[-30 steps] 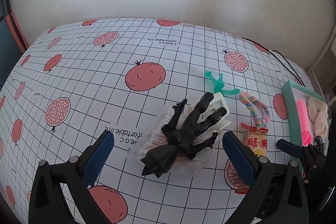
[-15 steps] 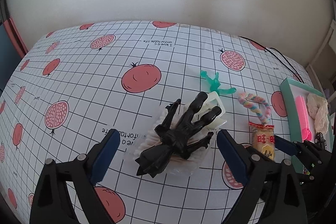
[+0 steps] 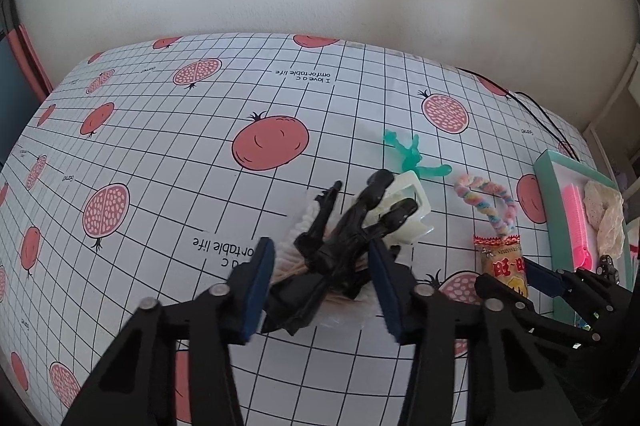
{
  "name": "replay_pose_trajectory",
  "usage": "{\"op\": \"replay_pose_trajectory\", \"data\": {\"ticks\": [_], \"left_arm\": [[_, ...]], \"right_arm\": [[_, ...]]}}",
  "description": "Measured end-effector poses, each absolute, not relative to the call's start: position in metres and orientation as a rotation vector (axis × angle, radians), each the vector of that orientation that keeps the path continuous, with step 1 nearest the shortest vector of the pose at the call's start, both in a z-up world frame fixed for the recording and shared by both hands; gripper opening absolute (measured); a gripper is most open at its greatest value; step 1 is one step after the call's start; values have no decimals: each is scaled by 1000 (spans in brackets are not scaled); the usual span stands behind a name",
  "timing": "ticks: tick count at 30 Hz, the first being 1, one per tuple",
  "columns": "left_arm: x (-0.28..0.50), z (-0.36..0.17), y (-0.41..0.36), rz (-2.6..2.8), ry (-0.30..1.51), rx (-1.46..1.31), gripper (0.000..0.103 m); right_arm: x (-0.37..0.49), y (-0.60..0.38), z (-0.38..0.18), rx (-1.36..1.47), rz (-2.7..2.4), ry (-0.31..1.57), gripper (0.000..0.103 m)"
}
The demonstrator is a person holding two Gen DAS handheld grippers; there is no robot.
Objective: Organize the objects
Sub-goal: 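Grasp the black plastic toy with the left gripper while the right grasps the yellow snack packet, then carry the black toy and snack packet over the teal tray with both grippers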
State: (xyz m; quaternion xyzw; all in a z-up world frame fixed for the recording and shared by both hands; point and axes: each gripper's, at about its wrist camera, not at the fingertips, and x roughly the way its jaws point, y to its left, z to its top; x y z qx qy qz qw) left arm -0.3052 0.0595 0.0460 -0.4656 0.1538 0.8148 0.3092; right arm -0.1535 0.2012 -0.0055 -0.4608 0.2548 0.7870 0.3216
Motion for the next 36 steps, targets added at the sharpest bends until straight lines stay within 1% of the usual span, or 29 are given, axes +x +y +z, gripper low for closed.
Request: {"op": "replay_pose_trajectory", "data": {"ticks": [1,2,4,11,13,20,22,25,36], "left_arm": [[-305,47,59,2156,411,-1224,36],[-304,47,60,2159,417,-1220,34],[-304,47,59,2157,414,-1218,34],[-306,48,57,2151,396,-1212,33],[-305,50,57,2150,389,-1206,30],[-304,53,58,2147,380,-1200,30],[-304,58,57,2152,357,-1189,20],[-303,69,56,2154,322,-1162,14],[-301,84,54,2169,285,-1135,13]], "right_arm": [[-153,201,-5,-1211,2068,669,44],[-153,201,-5,-1211,2067,669,44],[-153,200,-5,-1209,2071,666,42],[-150,200,-3,-1200,2084,666,41],[-150,199,-1,-1194,2090,658,41],[-146,195,22,-1141,2122,625,41],[-145,194,29,-1122,2133,618,41],[-143,194,35,-1108,2140,617,41],[-134,197,39,-1098,2142,624,41]]}}
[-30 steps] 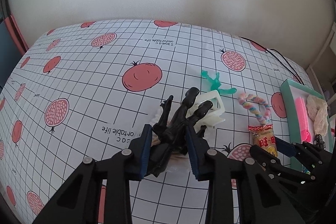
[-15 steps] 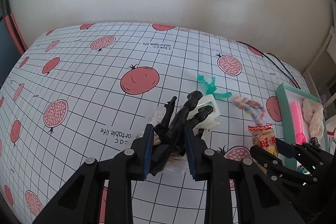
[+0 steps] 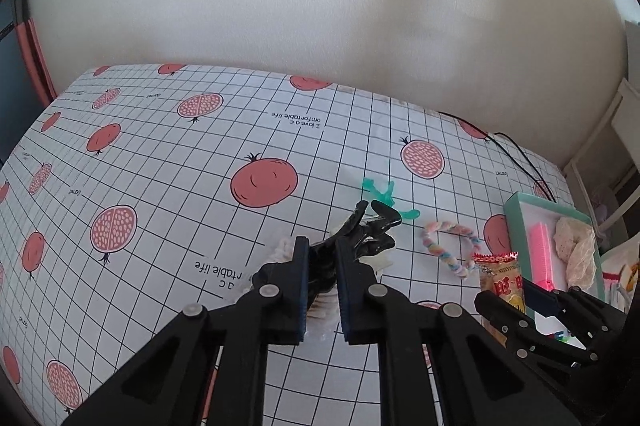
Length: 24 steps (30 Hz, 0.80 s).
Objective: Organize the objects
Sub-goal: 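Carry the black toy and snack packet over the teal tray with both grippers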
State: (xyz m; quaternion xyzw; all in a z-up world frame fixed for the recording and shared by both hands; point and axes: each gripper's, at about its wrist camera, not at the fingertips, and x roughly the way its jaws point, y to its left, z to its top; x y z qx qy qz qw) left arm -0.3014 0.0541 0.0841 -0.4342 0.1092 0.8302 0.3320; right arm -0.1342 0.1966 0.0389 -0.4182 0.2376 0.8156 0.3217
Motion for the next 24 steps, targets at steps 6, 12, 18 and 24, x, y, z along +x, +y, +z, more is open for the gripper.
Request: {"op": "replay_pose_trajectory", "data": {"ticks": [6,12,18,24], "left_arm": [[-298,94,56,2170,267,-1110,13],[-285,106,64,2147,240,-1078,13],[-261,119,89,2071,209,-1057,13],[-232,122,122,1991,206,-1041,13]], "right_arm": [[-127,200,40,-1098,2135,630,41],[-99,213,50,-1055,2099,631,41],[-63,232,54,-1019,2045,642,41],[-22,251,53,-984,1981,671,41]]}}
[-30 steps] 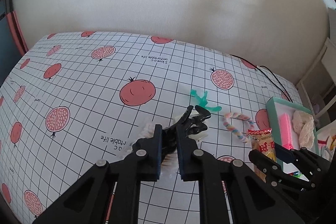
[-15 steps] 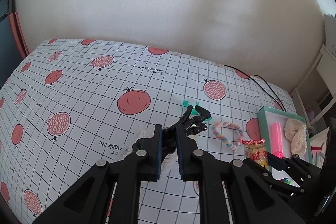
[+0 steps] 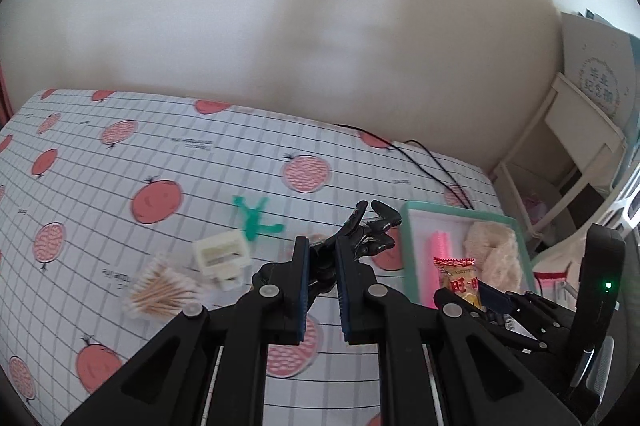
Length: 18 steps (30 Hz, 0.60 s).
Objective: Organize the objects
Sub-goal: 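Carry the black toy and snack packet over the teal tray with both grippers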
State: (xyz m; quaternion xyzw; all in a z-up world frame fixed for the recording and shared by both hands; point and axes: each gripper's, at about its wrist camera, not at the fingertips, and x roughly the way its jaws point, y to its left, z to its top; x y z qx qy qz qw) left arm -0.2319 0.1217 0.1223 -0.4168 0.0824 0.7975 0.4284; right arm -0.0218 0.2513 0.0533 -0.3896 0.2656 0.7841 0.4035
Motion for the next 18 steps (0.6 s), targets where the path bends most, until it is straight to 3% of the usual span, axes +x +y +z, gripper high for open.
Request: {"op": "replay_pose_trajectory", "data": {"ticks": [18], "left_arm": [[-171,107,203,1805,172,-1097,13]], "right_arm": [[55,286,60,-877,1860,731,41]]}}
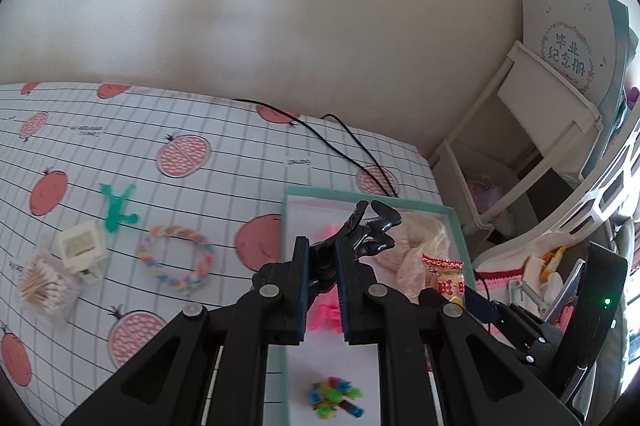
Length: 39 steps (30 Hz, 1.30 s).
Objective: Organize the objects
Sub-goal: 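Carry the black toy and snack packet over the teal tray with both grippers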
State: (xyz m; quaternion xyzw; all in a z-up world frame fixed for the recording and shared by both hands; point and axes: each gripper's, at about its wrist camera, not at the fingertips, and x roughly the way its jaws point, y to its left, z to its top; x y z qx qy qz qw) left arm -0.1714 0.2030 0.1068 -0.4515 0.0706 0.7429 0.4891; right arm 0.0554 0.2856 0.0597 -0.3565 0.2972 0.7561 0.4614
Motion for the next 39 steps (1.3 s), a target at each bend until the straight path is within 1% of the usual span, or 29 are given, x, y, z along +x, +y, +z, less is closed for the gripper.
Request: {"op": "replay_pose_trajectory", "data": {"ticks": [11,17,26,33,39], "left_arm": [[-141,87,225,1702,169,-1163,13],[-130,81,232,1675,185,-1178,13],[-117,64,241,1661,237,-1207,13],[-117,56,241,1668,253,-1225,13],[-116,59,241,1666,266,-1212,13]], "right_arm": [[87,298,64,-871,1768,695,41],[97,305,46,-919,1732,737,41],[95,304,27,-975,1723,756,41],[95,304,27,-974,1722,770,41],[95,305,29,-973,1718,773,42]]}}
